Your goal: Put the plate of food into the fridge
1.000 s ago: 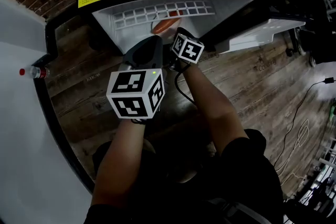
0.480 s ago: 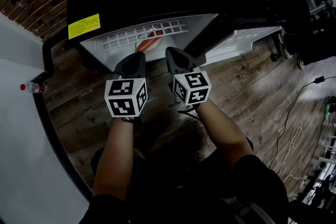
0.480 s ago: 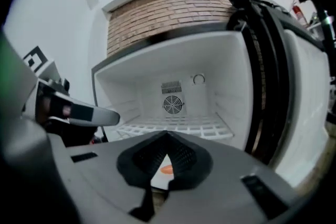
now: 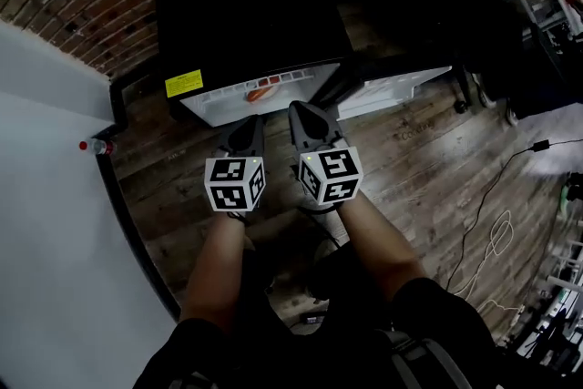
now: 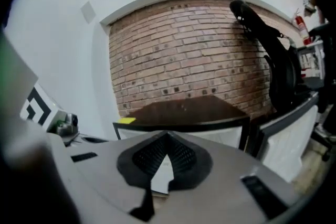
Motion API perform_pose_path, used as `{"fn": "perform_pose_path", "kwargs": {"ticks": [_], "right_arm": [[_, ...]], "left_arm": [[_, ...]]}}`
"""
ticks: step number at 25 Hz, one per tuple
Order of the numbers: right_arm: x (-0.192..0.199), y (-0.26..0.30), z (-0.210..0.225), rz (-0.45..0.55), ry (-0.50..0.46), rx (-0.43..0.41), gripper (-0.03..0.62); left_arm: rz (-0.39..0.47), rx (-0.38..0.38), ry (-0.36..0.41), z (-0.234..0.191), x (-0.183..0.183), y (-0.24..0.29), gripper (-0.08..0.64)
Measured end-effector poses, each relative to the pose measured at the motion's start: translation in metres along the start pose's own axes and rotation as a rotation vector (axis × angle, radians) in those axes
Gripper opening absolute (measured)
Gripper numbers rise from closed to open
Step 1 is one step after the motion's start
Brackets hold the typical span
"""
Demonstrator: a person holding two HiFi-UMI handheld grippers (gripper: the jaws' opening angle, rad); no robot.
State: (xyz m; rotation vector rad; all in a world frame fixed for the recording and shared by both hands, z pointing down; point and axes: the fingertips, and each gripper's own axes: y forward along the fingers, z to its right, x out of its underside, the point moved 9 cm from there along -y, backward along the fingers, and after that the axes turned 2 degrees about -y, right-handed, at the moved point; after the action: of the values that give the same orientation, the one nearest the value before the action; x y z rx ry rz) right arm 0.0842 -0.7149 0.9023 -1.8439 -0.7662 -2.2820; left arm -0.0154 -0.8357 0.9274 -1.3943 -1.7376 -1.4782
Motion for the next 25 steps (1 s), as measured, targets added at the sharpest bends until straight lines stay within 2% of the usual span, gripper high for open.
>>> {"fn": "perform_pose_path", "kwargs": {"ticks": [6, 10, 13, 18, 22, 25], "right_arm": [[-0.181, -0.089, -0.04, 0.038, -0.02, 0.008, 0.012], [-0.306, -0.16, -0.063, 0.062, 0.025, 0.01, 0.012], [-0.383, -0.207, -0.072, 0.069, 0.048, 0.014, 0.012], [-0.477, -0.259, -0.08, 0.167, 0.032, 0.007, 0.012], [-0.52, -0.304, -0.099, 0.274, -0.013, -0.018, 0.012], [-0.541, -0.323, -0.111, 0.305, -0.038, -0.032, 0.012]], "left_arm": [[0.012, -0.027, 0.018, 0.073, -0.164, -0.11, -0.006], [0.036, -0.043, 0.025, 0.13, -0.276, -0.19, -0.006], [0.049, -0.054, 0.057, 0.177, -0.341, -0.242, -0.006], [0.125, -0.071, 0.118, 0.23, -0.421, -0.304, -0.006], [0.252, -0.07, 0.146, 0.261, -0.459, -0.363, -0.006], [0.31, -0.09, 0.178, 0.276, -0.475, -0.392, -0.006]]}}
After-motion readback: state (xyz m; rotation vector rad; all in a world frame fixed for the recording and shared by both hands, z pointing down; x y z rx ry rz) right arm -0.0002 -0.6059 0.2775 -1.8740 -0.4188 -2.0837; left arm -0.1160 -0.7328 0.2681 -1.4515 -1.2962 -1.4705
